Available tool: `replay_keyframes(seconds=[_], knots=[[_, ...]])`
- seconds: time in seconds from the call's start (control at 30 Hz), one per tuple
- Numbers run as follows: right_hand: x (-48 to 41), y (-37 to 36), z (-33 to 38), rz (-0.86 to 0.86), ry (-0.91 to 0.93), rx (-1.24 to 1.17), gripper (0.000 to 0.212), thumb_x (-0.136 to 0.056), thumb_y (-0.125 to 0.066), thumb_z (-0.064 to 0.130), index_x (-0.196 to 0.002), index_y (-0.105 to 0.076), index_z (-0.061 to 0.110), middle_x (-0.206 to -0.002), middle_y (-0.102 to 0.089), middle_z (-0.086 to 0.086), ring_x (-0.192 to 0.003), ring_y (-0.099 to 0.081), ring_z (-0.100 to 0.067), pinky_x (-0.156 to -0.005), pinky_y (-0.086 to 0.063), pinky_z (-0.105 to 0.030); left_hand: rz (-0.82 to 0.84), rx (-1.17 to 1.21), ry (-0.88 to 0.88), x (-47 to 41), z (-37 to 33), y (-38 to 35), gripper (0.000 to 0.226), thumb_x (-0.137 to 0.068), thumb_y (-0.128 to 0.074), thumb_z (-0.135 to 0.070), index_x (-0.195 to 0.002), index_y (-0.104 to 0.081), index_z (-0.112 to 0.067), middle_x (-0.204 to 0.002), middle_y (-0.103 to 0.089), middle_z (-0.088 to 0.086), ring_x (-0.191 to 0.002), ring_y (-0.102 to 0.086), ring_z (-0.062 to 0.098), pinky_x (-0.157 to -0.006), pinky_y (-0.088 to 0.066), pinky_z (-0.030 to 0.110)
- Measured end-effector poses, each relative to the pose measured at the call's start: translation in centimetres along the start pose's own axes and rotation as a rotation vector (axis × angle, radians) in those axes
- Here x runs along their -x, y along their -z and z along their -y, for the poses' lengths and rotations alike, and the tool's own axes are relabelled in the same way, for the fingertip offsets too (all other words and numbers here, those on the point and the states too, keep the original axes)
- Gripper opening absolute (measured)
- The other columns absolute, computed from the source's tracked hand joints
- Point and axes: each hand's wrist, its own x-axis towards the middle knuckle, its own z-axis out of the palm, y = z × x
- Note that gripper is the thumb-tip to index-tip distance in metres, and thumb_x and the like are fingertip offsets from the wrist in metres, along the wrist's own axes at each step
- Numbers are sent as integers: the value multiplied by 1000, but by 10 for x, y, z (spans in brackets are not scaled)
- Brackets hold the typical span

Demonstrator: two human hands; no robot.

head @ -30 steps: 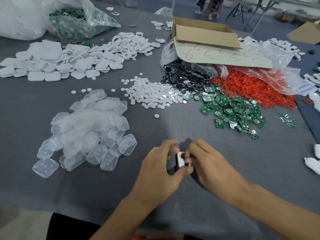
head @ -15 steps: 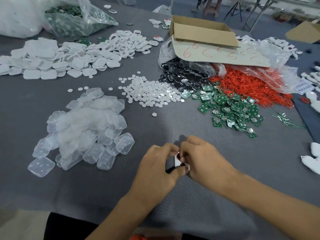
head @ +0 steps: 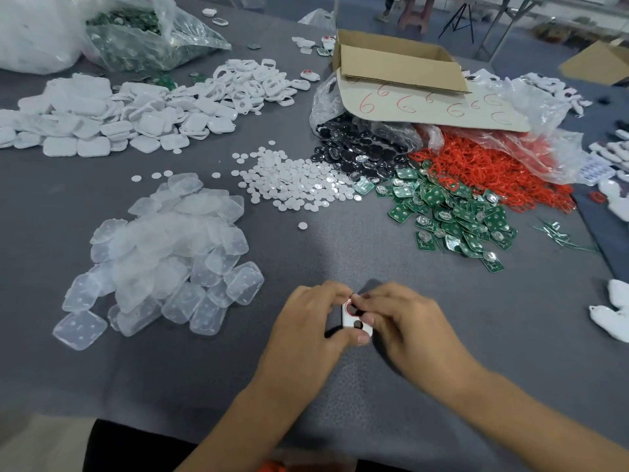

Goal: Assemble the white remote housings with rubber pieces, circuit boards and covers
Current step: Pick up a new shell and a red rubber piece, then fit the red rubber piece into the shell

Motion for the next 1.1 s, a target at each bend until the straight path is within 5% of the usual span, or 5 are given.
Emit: replay_keyframes(seconds=[0.13, 0.3, 0.7, 0.87, 1.1], knots=[[23, -16, 10, -146, -220, -113, 49, -89, -65, -5, -132, -65, 19, -113, -61, 5, -103, -59, -4, -94, -39, -6, -7, -59, -80, 1, -2, 1, 55, -70, -88, -35, -120, -67, -30, -111, -58, -31, -109, -44, -1, -97, -31, 7], [19, -22, 23, -232, -476, -382, 42, -88, -69, -2, -108, -71, 34, -99, -68, 12, -85, -66, -1, -79, -50, -13, 18, -111, -112, 2, -3, 2, 50, -78, -83, -32, -125, -67, -27, -119, -60, -19, -111, -45, 5, -100, -27, 6], [10, -13, 39, -251, -461, -690, 43, -84, -65, -14, -102, -76, 23, -89, -77, 2, -81, -71, -11, -74, -53, -16, -111, 21, -169, 3, -8, 9, 38, -73, -73, -25, -111, -74, -31, -108, -69, -13, -94, -71, 6, -79, -56, 15], [-7, -9, 39, 36, -456, -534, 47, -86, -61, 0, -93, -76, 45, -84, -75, 16, -77, -70, -2, -77, -54, -15, -39, -141, -76, -8, 4, 22, 31, -63, -75, -38, -91, -82, -26, -90, -64, -10, -77, -59, 4, -75, -45, 9], [-154, 37, -35, -384, -279, -100, 22, -91, -66, 10, -104, -76, 24, -97, -75, 10, -78, -64, -1, -76, -42, -3, -170, -26, -55, -108, -35, 35, 24, -77, -75, -35, -101, -75, -35, -87, -66, -19, -79, -63, -6, -74, -41, -2]])
